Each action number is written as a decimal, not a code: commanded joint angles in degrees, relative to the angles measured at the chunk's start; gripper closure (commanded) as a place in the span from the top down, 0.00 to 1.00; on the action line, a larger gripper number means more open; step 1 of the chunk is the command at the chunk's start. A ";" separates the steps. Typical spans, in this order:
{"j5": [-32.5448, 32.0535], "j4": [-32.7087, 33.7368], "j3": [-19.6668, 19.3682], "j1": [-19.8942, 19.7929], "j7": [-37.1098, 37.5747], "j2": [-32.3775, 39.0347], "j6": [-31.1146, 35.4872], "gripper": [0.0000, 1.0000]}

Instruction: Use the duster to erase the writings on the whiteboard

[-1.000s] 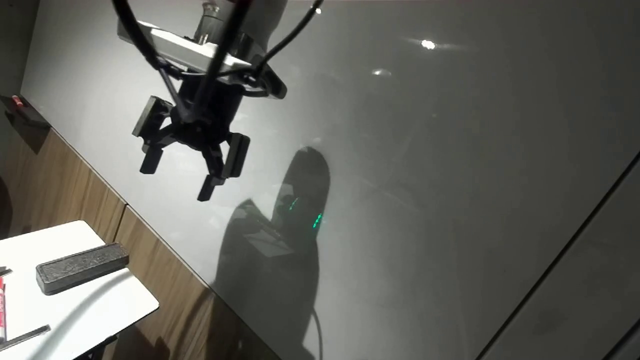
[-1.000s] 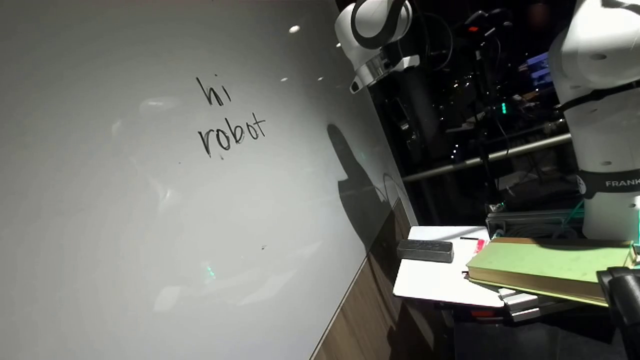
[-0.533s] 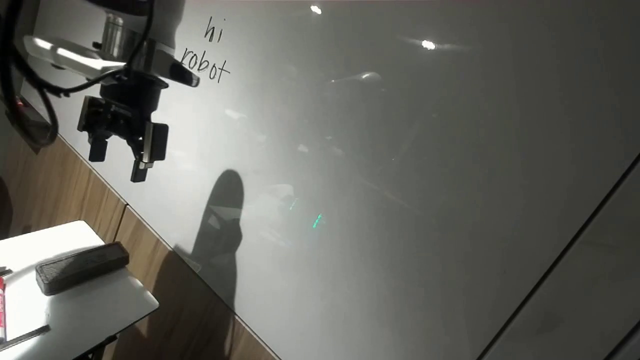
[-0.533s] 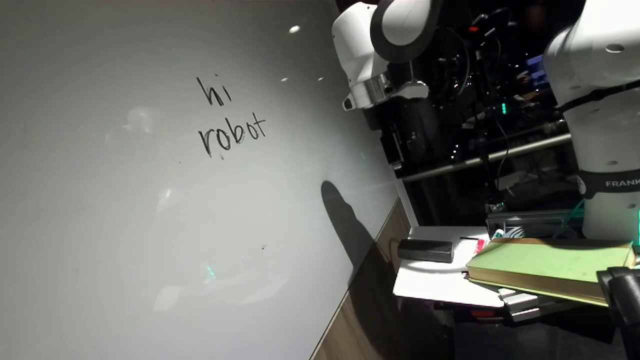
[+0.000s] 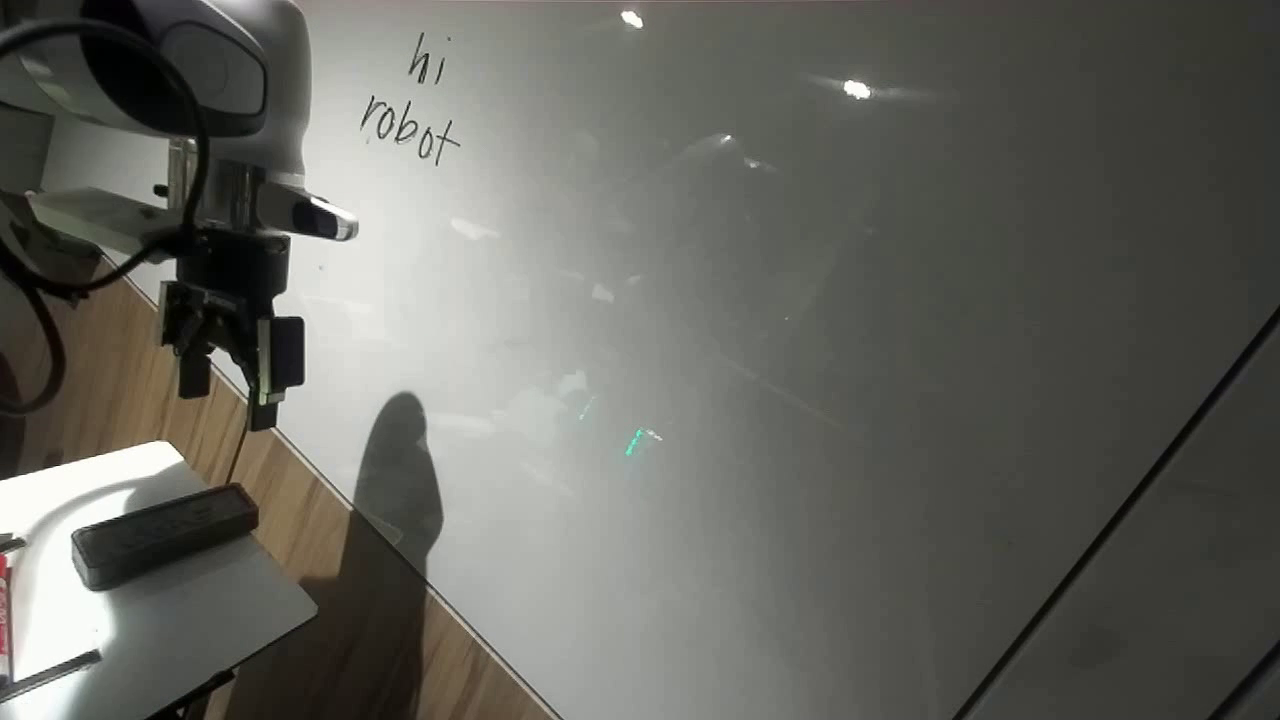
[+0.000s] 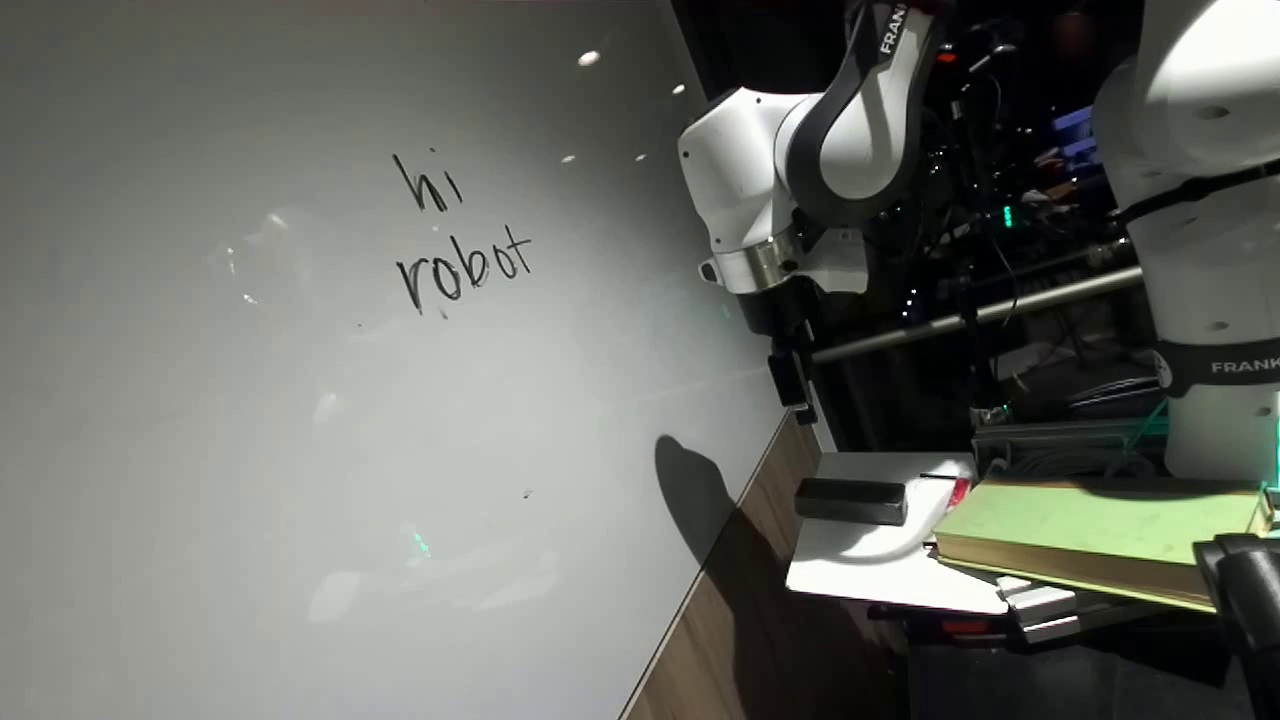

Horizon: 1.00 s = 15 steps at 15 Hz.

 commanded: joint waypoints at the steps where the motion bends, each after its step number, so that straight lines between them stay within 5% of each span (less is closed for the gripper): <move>1: -1.54 0.03 -0.31 -1.58 2.79 6.29 3.13 1.00; 6: 4.10 0.08 -1.88 1.92 -0.83 12.96 6.25 1.00; 15: 0.49 1.80 -5.01 2.04 -0.25 23.83 14.21 1.00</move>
